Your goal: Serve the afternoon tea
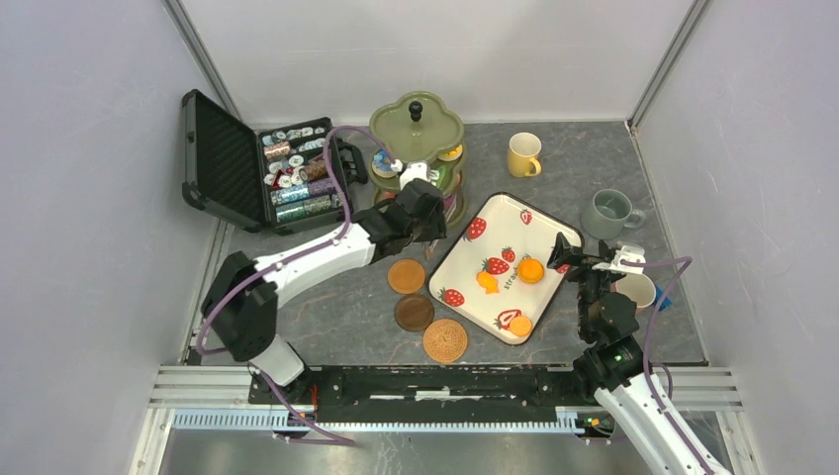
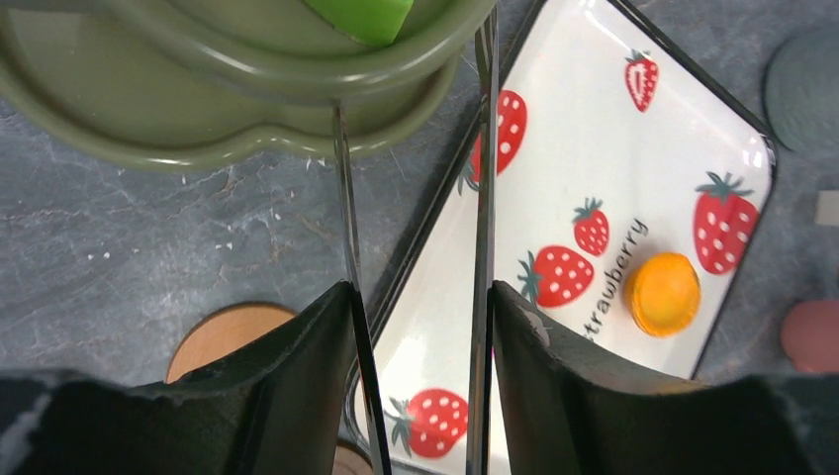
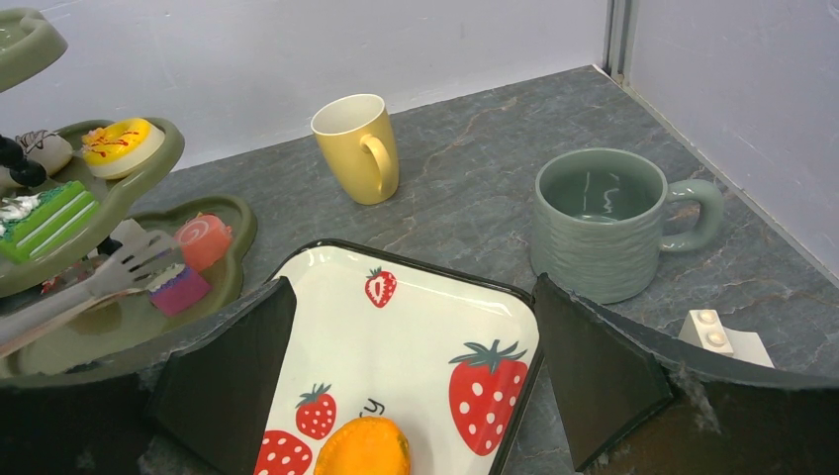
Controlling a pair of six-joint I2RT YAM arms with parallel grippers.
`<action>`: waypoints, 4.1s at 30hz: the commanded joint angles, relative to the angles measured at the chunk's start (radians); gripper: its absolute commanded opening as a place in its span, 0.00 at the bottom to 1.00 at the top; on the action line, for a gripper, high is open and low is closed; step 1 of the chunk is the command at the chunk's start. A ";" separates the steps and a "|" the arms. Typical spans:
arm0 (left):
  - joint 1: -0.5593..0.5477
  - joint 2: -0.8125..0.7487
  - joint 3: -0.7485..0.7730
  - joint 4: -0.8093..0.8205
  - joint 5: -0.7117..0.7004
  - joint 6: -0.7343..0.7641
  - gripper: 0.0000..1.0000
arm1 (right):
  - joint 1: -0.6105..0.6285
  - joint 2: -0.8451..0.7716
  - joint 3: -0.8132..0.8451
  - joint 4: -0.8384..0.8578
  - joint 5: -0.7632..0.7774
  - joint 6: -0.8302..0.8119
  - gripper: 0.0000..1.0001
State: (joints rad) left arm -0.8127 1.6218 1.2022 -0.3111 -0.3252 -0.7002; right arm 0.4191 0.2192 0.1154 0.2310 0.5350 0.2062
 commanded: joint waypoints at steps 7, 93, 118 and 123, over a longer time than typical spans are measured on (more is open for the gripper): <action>-0.010 -0.252 -0.140 -0.010 0.232 0.005 0.57 | 0.006 -0.006 0.004 0.027 0.000 0.007 0.98; 0.286 -0.498 -0.474 0.148 0.459 -0.202 0.22 | 0.006 0.001 0.002 0.028 0.006 0.008 0.98; 0.383 -0.381 -0.499 0.255 0.439 -0.200 0.30 | 0.006 -0.001 0.002 0.028 0.005 0.009 0.98; 0.383 -0.389 -0.505 0.240 0.419 -0.188 0.34 | 0.006 0.003 0.007 0.024 -0.002 0.009 0.98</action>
State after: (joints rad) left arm -0.4332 1.2430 0.7044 -0.1223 0.1104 -0.8669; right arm 0.4191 0.2195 0.1154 0.2302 0.5346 0.2089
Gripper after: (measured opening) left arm 0.318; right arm 0.978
